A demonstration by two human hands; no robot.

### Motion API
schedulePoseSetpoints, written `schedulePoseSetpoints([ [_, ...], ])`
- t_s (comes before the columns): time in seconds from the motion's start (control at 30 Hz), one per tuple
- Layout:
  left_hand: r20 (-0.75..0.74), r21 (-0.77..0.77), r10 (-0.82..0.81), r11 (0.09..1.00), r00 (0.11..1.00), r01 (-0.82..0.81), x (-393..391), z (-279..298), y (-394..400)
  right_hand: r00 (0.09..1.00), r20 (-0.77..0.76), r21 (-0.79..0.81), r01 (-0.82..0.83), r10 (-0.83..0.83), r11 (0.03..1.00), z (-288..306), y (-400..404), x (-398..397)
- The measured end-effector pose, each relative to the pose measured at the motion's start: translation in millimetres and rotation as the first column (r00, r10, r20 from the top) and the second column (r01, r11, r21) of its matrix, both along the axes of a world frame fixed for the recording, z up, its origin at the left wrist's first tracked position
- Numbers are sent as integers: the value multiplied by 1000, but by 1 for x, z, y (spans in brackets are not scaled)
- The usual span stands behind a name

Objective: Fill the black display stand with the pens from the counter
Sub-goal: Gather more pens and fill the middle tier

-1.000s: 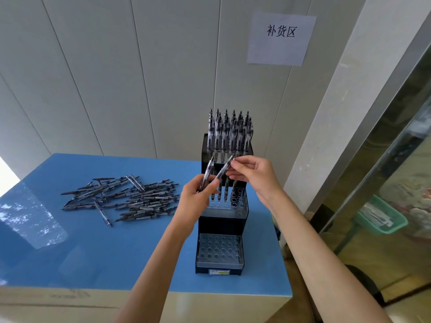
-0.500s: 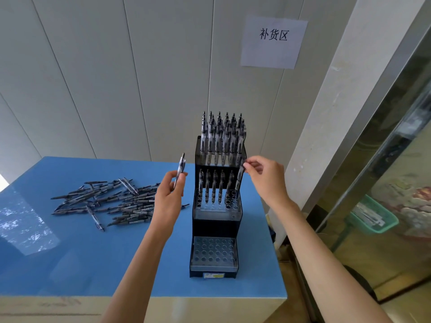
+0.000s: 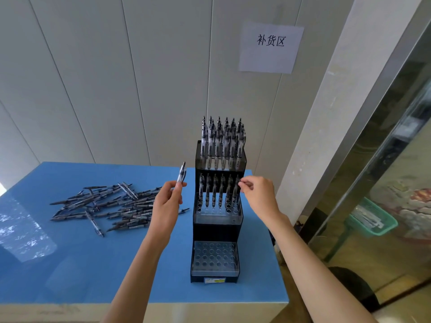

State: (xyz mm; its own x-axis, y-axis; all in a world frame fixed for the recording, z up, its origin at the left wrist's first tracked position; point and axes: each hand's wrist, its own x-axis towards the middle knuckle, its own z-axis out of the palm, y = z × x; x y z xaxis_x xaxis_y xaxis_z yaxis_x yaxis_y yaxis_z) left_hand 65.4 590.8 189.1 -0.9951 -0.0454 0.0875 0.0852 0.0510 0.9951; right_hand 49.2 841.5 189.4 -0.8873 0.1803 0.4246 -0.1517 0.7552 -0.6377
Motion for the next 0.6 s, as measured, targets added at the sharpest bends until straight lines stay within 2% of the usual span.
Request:
schedulePoseSetpoints([
  [0.1, 6, -7, -33, 999, 999, 33, 2, -2, -2, 999, 1, 10, 42, -42, 999, 1, 2, 3],
  [0.2, 34, -14, -56, 998, 998, 56, 2, -3, -4, 999, 10, -110, 49, -48, 993, 10, 2, 5],
  [0.33, 58, 8, -93, 996, 994, 92, 4, -2, -4, 986, 35, -358, -137, 160, 924, 33, -20, 11],
  [0.47, 63, -21, -179, 983, 982, 180, 2, 2, -1, 938, 73, -424, -277, 338, 862, 42, -48, 9],
  [0.6, 58, -58, -265, 962, 962, 268, 3, 3, 2, 900, 122, -483, -315, 419, 817, 42, -70, 6],
])
